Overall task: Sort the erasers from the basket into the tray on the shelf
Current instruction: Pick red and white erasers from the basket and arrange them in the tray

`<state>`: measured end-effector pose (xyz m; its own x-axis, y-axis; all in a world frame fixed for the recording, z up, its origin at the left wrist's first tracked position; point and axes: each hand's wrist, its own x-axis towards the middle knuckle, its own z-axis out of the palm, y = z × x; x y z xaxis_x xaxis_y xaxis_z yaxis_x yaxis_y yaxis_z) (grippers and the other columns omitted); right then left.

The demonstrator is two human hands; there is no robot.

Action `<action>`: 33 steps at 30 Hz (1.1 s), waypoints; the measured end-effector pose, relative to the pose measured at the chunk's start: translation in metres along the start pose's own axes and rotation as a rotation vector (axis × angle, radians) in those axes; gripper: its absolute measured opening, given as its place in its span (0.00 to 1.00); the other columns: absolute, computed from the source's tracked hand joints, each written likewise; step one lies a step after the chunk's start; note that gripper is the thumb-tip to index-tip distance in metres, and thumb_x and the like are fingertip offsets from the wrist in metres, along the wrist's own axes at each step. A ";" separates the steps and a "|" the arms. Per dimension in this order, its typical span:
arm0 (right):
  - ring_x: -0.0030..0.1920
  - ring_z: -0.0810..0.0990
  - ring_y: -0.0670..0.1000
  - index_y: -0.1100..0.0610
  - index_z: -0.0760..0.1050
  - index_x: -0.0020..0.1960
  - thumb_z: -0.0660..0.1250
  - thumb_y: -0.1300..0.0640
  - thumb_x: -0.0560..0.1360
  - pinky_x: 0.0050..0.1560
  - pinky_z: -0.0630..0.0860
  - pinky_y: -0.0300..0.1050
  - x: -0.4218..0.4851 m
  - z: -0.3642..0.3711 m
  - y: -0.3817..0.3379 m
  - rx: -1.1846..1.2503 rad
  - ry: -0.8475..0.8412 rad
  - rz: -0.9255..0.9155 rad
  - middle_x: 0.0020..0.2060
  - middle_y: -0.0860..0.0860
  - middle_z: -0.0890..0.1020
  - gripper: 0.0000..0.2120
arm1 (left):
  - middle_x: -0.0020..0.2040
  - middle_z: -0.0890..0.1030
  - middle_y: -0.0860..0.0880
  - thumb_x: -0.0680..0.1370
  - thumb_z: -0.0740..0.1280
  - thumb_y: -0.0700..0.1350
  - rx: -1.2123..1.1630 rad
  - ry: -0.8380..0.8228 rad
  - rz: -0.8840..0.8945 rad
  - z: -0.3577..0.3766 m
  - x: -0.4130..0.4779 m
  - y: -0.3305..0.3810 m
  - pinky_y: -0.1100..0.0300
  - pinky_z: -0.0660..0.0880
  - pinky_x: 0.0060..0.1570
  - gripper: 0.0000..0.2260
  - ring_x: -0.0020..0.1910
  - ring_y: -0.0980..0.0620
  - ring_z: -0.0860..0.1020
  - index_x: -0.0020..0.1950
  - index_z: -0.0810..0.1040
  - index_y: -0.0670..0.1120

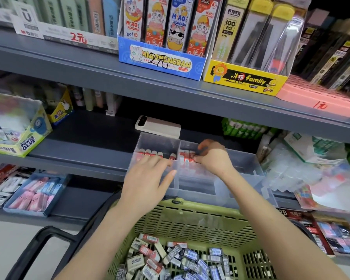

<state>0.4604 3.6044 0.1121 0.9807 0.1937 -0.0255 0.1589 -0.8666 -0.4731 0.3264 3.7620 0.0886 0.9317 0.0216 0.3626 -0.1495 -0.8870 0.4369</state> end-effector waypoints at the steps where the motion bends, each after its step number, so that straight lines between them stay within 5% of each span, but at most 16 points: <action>1: 0.48 0.79 0.54 0.57 0.76 0.54 0.71 0.59 0.70 0.43 0.69 0.38 -0.008 -0.004 -0.001 0.029 0.040 -0.043 0.45 0.54 0.82 0.13 | 0.56 0.81 0.49 0.80 0.61 0.51 0.013 -0.012 0.011 0.000 0.000 0.000 0.54 0.71 0.57 0.14 0.58 0.48 0.75 0.59 0.79 0.46; 4: 0.42 0.79 0.49 0.55 0.77 0.49 0.70 0.59 0.71 0.45 0.72 0.38 -0.049 -0.017 0.001 0.200 0.148 -0.205 0.37 0.47 0.80 0.07 | 0.55 0.81 0.48 0.80 0.63 0.49 -0.019 0.028 0.009 -0.004 0.001 0.002 0.55 0.68 0.58 0.12 0.57 0.46 0.75 0.57 0.80 0.44; 8: 0.40 0.74 0.42 0.53 0.78 0.46 0.66 0.53 0.74 0.45 0.70 0.32 -0.124 -0.016 0.029 0.211 0.359 -0.472 0.39 0.41 0.78 0.05 | 0.51 0.82 0.45 0.79 0.64 0.44 -0.125 0.135 0.013 -0.012 -0.016 0.011 0.57 0.65 0.60 0.09 0.55 0.43 0.77 0.52 0.81 0.41; 12: 0.38 0.76 0.42 0.54 0.80 0.45 0.70 0.57 0.73 0.42 0.74 0.38 -0.179 0.030 0.078 0.250 -0.003 -0.311 0.37 0.44 0.80 0.02 | 0.47 0.82 0.45 0.77 0.63 0.45 -0.125 0.194 0.077 -0.020 -0.046 0.020 0.62 0.65 0.54 0.11 0.51 0.44 0.78 0.49 0.82 0.40; 15: 0.43 0.76 0.41 0.55 0.80 0.53 0.69 0.53 0.75 0.49 0.74 0.38 -0.197 0.082 0.098 0.140 -0.248 -0.229 0.46 0.46 0.82 0.09 | 0.46 0.82 0.46 0.75 0.65 0.43 -0.135 0.179 0.047 -0.023 -0.067 0.019 0.61 0.66 0.53 0.09 0.49 0.45 0.78 0.48 0.82 0.40; 19: 0.63 0.73 0.50 0.55 0.73 0.66 0.65 0.44 0.76 0.62 0.66 0.41 -0.192 0.150 0.079 0.055 -0.356 -0.291 0.62 0.51 0.78 0.23 | 0.45 0.79 0.53 0.75 0.67 0.40 -0.270 0.164 -0.091 -0.023 -0.092 0.012 0.59 0.70 0.51 0.05 0.47 0.51 0.76 0.48 0.81 0.43; 26: 0.58 0.73 0.55 0.56 0.73 0.64 0.69 0.54 0.72 0.56 0.74 0.52 -0.174 0.201 0.052 -0.165 -0.459 -0.304 0.54 0.54 0.80 0.21 | 0.46 0.80 0.58 0.76 0.68 0.37 -0.458 0.023 -0.304 -0.018 -0.113 0.007 0.73 0.70 0.47 0.10 0.46 0.60 0.77 0.47 0.79 0.53; 29: 0.46 0.81 0.52 0.57 0.76 0.61 0.70 0.56 0.73 0.49 0.78 0.46 -0.173 0.189 0.055 0.030 -0.464 -0.177 0.50 0.53 0.82 0.17 | 0.46 0.80 0.57 0.76 0.67 0.38 -0.558 -0.061 -0.396 -0.014 -0.107 0.011 0.75 0.68 0.46 0.07 0.46 0.63 0.77 0.48 0.79 0.50; 33: 0.29 0.76 0.45 0.62 0.80 0.49 0.73 0.59 0.70 0.29 0.71 0.38 -0.177 0.141 0.059 0.636 -0.523 0.168 0.33 0.47 0.81 0.10 | 0.51 0.79 0.55 0.79 0.65 0.45 -0.609 -0.299 -0.646 0.001 -0.101 0.021 0.60 0.72 0.55 0.04 0.52 0.57 0.76 0.52 0.77 0.51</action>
<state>0.2798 3.5840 -0.0356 0.7813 0.4094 -0.4712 -0.2332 -0.5089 -0.8286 0.2298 3.7403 0.0602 0.9283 0.2318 -0.2907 0.3582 -0.3484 0.8662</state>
